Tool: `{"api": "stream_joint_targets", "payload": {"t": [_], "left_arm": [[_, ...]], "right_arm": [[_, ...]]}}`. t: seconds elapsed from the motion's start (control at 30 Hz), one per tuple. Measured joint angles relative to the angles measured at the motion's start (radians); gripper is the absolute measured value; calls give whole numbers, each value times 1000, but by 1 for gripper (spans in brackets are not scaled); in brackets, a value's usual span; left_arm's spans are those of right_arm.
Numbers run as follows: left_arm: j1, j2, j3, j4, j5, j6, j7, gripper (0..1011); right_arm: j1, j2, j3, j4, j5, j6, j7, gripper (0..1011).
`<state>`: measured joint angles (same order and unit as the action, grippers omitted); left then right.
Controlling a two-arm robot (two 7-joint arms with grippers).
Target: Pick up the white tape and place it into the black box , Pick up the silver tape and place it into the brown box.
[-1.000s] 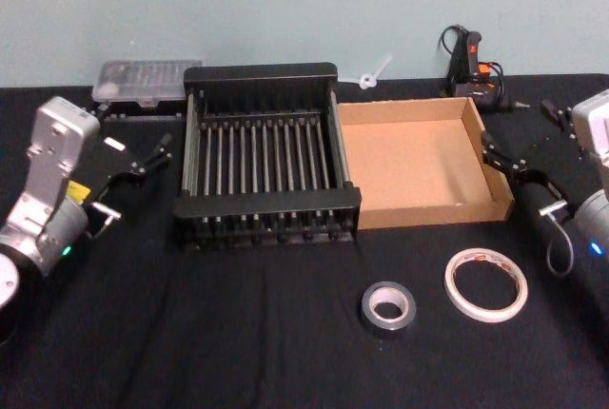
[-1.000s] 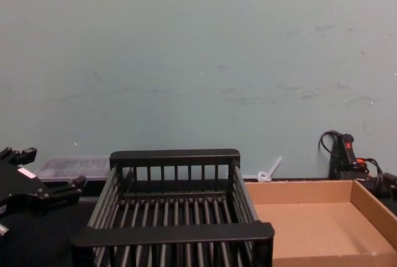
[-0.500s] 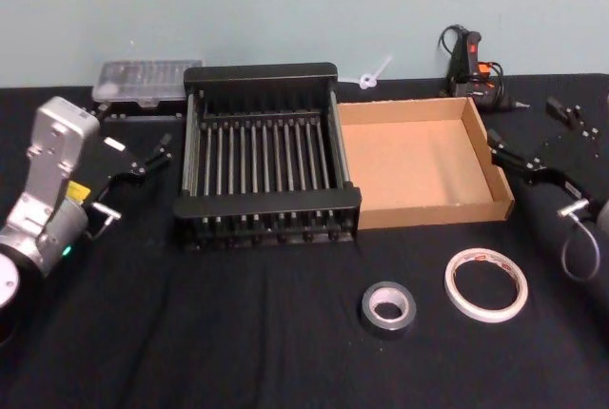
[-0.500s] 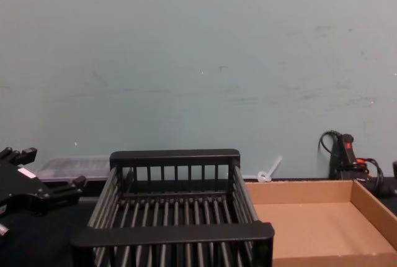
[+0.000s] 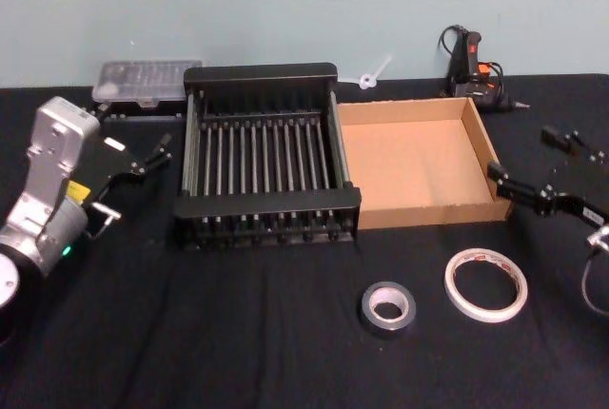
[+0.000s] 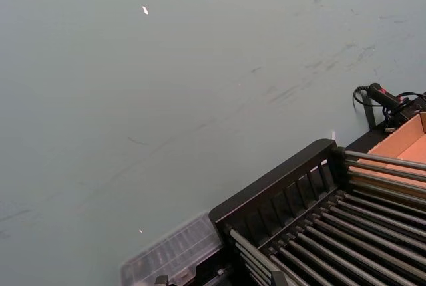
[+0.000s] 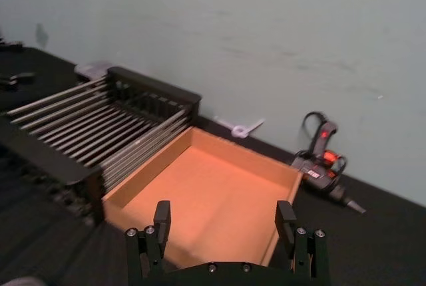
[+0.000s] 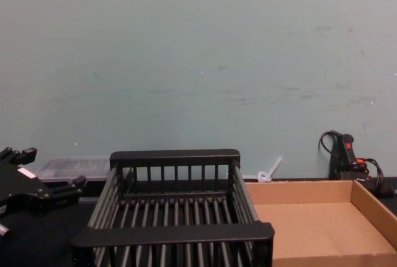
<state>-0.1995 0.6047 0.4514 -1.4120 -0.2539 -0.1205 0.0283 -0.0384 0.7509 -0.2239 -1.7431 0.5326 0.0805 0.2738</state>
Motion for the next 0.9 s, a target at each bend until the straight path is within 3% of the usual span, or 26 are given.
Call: {"api": "stream_joint_targets", "payload": {"t": [0.5,0.9], "left_arm": [[0,0,0,0,0,0,0,1001],[0,0,0,0,0,0,0,1001]], "right_arm": [[-90,45,31,-69,43,101,100,1002],[-102,87,-11,-77,42,185,175,1002]]}}
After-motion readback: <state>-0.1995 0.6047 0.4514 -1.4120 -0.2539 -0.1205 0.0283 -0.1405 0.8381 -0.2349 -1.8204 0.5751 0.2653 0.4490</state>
